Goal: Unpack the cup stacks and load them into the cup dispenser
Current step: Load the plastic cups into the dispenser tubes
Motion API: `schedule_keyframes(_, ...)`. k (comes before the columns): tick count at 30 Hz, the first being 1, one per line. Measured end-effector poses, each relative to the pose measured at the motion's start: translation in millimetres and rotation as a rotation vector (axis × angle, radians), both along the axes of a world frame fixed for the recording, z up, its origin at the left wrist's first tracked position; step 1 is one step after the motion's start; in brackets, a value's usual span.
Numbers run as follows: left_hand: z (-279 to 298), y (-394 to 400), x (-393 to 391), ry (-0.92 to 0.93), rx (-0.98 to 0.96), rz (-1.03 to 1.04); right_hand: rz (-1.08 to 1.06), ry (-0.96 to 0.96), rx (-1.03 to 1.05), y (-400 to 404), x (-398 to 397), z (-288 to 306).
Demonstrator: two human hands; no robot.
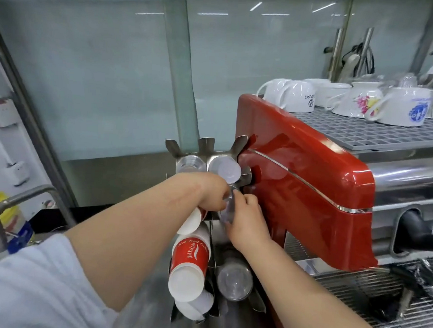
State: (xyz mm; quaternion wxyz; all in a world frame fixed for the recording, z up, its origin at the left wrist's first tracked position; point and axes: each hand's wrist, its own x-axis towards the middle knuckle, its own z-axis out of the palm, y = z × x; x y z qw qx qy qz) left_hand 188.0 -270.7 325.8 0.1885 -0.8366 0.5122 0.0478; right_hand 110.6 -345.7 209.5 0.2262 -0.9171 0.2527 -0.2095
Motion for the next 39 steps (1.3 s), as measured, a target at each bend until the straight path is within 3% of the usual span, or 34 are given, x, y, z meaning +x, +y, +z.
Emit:
schedule_keyframes(9, 28.8, 27.6, -10.5, -0.039, 0.027, 0.021, -0.076, 0.158, -0.077, 11.8, -9.6, 24.1)
schedule_keyframes(14, 52.7, 50.1, -13.5, -0.06, 0.011, 0.068, -0.08, 0.306, -0.135, 19.7, -13.4, 67.9)
schedule_keyframes(20, 83.7, 87.3, -15.6, -0.011, -0.036, 0.183, 0.012, 0.505, -0.211, 34.5, -17.5, 136.0)
schedule_keyframes(24, 99.3, 114.2, -6.0, 0.058, -0.098, 0.253, 0.12, 0.601, -0.386, 57.7, -27.3, 173.7)
schedule_keyframes(28, 98.7, 145.4, 4.5, 0.199, -0.167, 0.314, 0.219, 0.608, -0.442, 74.2, -34.2, 190.6)
schedule_keyframes(31, 94.8, 177.8, 4.3, 0.204, -0.176, 0.336, 0.264, 0.567, -0.467, 86.9, -38.5, 193.5)
schedule_keyframes(35, 78.2, 218.3, -4.1, 0.143, -0.147, 0.28, 0.372, 0.464, -0.483, 107.7, -47.0, 180.4)
schedule_keyframes(39, 44.3, 253.1, -19.5, 0.204, -0.212, 0.243, 0.468, 0.273, -0.426, 127.2, -56.5, 146.6)
